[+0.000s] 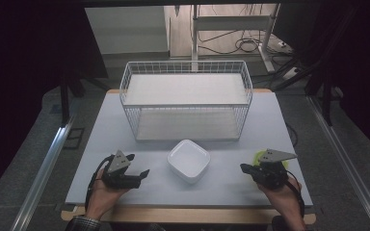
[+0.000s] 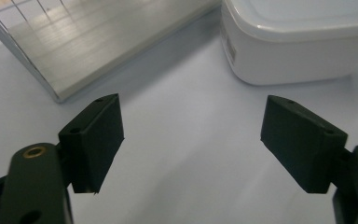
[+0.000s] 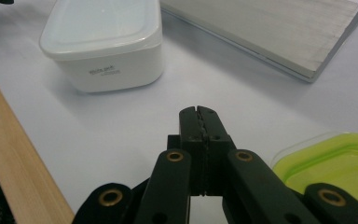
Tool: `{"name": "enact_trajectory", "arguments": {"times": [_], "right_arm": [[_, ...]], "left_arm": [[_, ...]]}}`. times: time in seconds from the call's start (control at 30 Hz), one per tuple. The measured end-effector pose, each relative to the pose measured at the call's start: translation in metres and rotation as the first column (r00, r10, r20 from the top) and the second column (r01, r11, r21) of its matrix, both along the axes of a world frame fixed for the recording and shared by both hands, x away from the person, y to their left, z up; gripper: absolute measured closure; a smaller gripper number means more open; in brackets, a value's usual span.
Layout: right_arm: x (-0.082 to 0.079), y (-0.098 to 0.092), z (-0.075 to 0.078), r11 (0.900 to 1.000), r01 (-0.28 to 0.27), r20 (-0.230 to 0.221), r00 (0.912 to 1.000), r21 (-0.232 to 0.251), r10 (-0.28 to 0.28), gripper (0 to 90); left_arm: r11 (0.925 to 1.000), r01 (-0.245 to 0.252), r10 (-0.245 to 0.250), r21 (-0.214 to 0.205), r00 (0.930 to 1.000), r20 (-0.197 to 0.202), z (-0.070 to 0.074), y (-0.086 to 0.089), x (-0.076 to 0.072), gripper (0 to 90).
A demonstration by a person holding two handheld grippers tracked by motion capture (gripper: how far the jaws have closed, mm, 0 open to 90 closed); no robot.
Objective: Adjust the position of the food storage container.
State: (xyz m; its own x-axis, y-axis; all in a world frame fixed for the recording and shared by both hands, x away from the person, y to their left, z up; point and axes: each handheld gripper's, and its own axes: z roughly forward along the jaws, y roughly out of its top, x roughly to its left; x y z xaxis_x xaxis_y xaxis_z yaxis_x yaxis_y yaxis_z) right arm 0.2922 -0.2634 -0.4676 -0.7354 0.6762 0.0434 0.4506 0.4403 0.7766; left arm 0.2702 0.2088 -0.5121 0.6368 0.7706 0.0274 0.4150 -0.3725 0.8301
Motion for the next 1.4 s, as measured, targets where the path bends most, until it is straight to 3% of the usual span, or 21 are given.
{"name": "enact_trajectory", "arguments": {"times": [0.1,0.23,0.4,0.7,0.83,1.13,1.4], "right_arm": [[0.0,0.006,-0.003,0.9999,0.001,-0.005,1.0,0.013,-0.001,89.8],[-0.002,0.016,-0.009,0.9996,-0.01,0.002,0.9999,-0.025,0.01,89.8],[-0.002,0.021,-0.01,0.9998,-0.015,0.019,0.9997,-0.013,0.015,89.7],[0.004,0.033,-0.015,0.9996,-0.021,0.015,0.9997,0.019,0.021,89.8],[0.006,0.039,-0.018,0.9997,-0.016,0.013,0.9998,0.021,0.016,89.8],[0.01,0.055,-0.022,0.9988,-0.011,-0.017,0.9998,0.048,0.012,89.8],[0.016,0.071,-0.03,0.9988,-0.021,-0.069,0.9973,0.044,0.024,89.8]], "left_arm": [[0.9988,0.011,-0.012,-0.049,0.9996,-0.027,-0.002,0.0,0.005,27.5],[0.9994,0.033,-0.033,-0.014,0.999,-0.029,-0.004,-0.007,0.008,32.5],[0.9989,0.048,-0.048,0.003,0.9986,-0.023,-0.005,-0.013,0.017,36.2],[0.9959,0.087,-0.087,-0.023,0.996,-0.017,-0.003,-0.022,0.039,51.5],[0.9934,0.101,-0.102,-0.055,0.9946,-0.02,-0.003,-0.031,0.05,59.3],[0.9924,0.112,-0.115,-0.05,0.9921,-0.05,-0.012,-0.054,0.069,67.5],[0.9915,0.126,-0.129,-0.032,0.9882,-0.083,-0.014,-0.062,0.066,69.1]]}}
